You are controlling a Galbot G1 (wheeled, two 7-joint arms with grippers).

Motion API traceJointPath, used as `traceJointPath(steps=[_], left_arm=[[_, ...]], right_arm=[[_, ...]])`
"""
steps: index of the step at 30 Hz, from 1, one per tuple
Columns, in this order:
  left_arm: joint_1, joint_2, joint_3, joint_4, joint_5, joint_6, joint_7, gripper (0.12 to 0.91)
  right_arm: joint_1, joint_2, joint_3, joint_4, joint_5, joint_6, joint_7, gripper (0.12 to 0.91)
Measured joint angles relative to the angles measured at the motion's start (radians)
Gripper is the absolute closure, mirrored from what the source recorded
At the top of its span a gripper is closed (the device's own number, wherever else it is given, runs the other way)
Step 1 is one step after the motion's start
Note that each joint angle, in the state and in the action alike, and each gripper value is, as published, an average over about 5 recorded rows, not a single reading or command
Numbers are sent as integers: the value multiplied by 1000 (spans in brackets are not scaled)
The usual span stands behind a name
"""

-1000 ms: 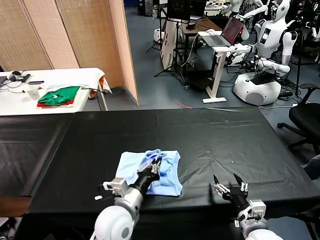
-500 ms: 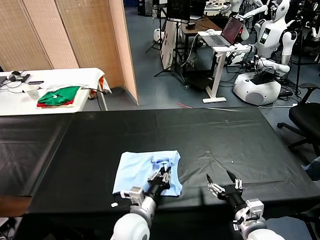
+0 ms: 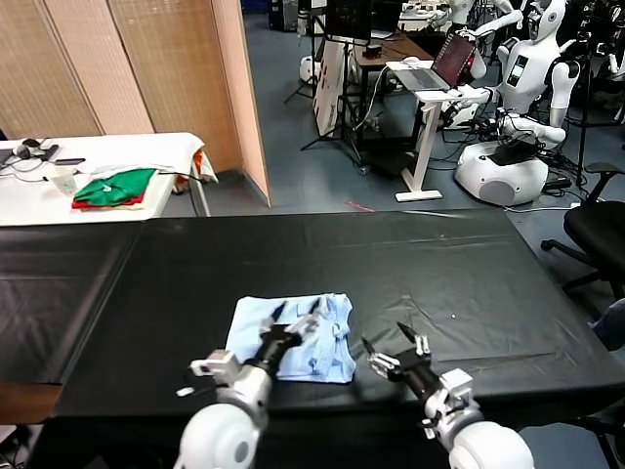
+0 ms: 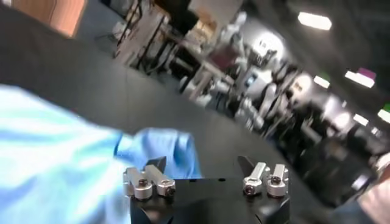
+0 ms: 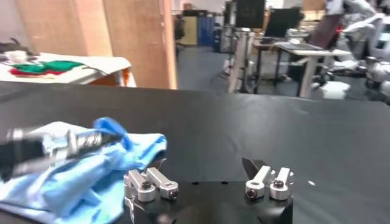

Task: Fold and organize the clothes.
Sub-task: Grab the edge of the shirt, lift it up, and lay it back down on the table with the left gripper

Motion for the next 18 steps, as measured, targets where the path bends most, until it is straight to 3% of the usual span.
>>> traceJointPath(steps=[9, 14, 18], left_arm=[[47, 157, -173, -12, 123, -40, 11, 123], [78, 164, -228, -6, 184, -65, 9, 123], [99, 154, -245, 6, 218, -81, 9, 123]], right_arm=[[199, -10, -171, -94, 20, -46, 12, 118], [280, -5, -247, -122, -41, -126, 37, 118], [307, -18, -281, -119, -114, -225, 35, 118]])
